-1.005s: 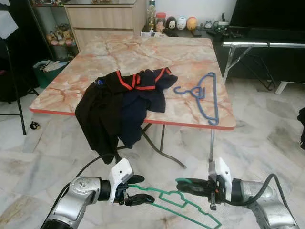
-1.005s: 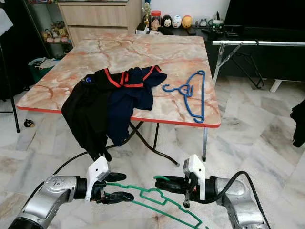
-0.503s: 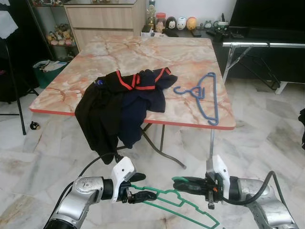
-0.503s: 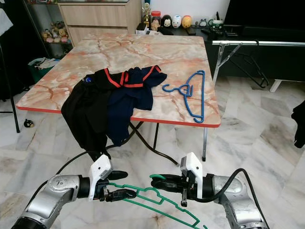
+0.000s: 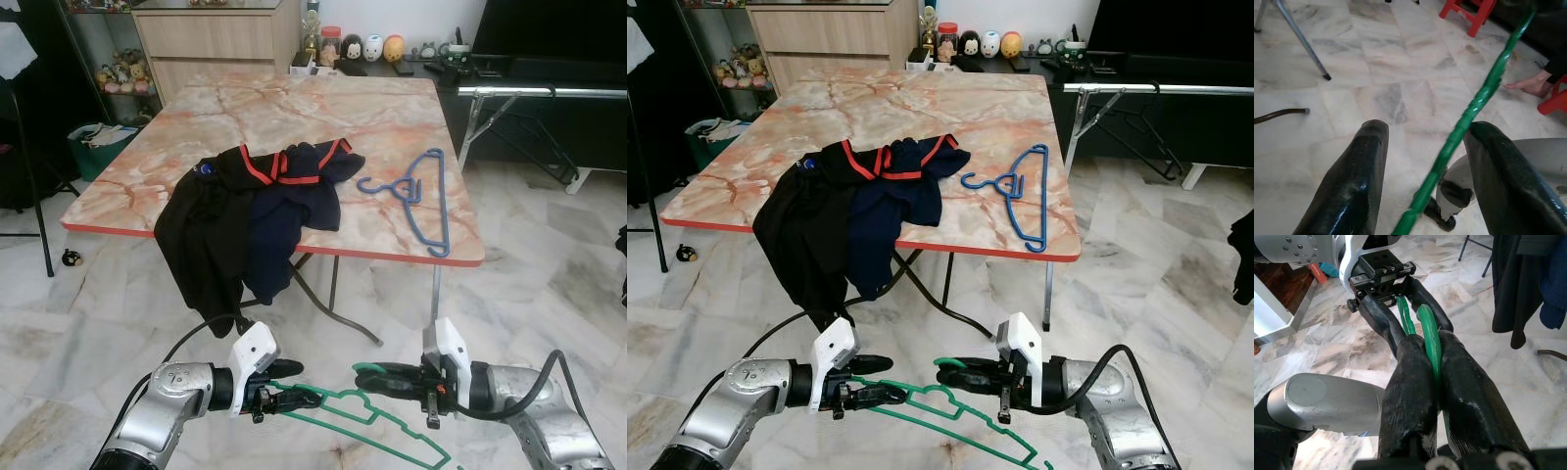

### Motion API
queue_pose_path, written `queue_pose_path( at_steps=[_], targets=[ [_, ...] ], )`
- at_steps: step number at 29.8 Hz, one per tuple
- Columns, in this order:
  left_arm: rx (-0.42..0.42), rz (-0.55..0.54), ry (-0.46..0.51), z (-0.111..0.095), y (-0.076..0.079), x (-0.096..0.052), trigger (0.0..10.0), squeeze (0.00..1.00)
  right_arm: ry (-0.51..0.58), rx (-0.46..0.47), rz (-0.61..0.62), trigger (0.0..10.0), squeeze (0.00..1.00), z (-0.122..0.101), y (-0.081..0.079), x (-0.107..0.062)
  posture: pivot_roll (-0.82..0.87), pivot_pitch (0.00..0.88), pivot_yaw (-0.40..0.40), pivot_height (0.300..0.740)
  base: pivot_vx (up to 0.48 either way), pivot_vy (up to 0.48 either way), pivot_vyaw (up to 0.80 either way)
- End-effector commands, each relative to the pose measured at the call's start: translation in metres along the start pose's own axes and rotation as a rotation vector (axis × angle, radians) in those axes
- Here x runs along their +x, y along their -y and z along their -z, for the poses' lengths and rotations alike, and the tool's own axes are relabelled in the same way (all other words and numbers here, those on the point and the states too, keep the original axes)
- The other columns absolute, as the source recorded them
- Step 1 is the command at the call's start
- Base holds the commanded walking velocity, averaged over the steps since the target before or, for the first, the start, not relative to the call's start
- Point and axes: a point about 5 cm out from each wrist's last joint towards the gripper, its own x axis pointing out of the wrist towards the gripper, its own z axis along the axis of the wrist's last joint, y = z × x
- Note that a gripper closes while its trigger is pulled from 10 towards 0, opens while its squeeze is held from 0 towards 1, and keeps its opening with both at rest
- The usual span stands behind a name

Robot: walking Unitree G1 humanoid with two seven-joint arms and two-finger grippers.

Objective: Hang hanger

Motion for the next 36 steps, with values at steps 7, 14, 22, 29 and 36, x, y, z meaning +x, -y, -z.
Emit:
queue_pose_path(
  at_steps=[7, 14, 22, 29, 36],
  targets=[
    [0.000, 0.050, -0.018, -0.0009, 0.0041, -0.0039, 0.0, 0.00, 0.011, -0.036, 0.006, 10.0, 0.00, -0.0086, 0.0035, 0.0000, 0.08, 0.019, 0.005, 0.740, 0.000, 0.000, 0.00],
    [-0.007, 0.067, -0.020, -0.0017, 0.0057, -0.0043, 0.0, 0.00, 0.009, -0.041, 0.014, 10.0, 0.00, -0.0096, 0.0050, 0.0001, 0.08, 0.019, 0.006, 0.740, 0.000, 0.000, 0.00],
    [-0.011, 0.071, -0.022, -0.0019, 0.0059, -0.0048, 0.0, 0.00, 0.004, -0.045, 0.022, 10.0, 0.00, -0.0099, 0.0067, 0.0002, 0.08, 0.019, 0.006, 0.740, 0.000, 0.000, 0.00],
    [-0.008, 0.060, -0.018, -0.0024, 0.0048, -0.0044, 0.0, 0.00, 0.016, -0.037, 0.018, 10.0, 1.00, -0.0106, 0.0068, 0.0008, 0.08, 0.018, 0.007, 0.740, 0.000, 0.000, 0.00],
    [-0.009, 0.039, -0.012, -0.0016, 0.0028, -0.0034, 0.0, 0.00, 0.016, -0.024, -0.004, 10.0, 1.00, -0.0078, 0.0025, 0.0002, 0.08, 0.019, 0.007, 0.740, 0.000, 0.000, 0.00]
  ],
)
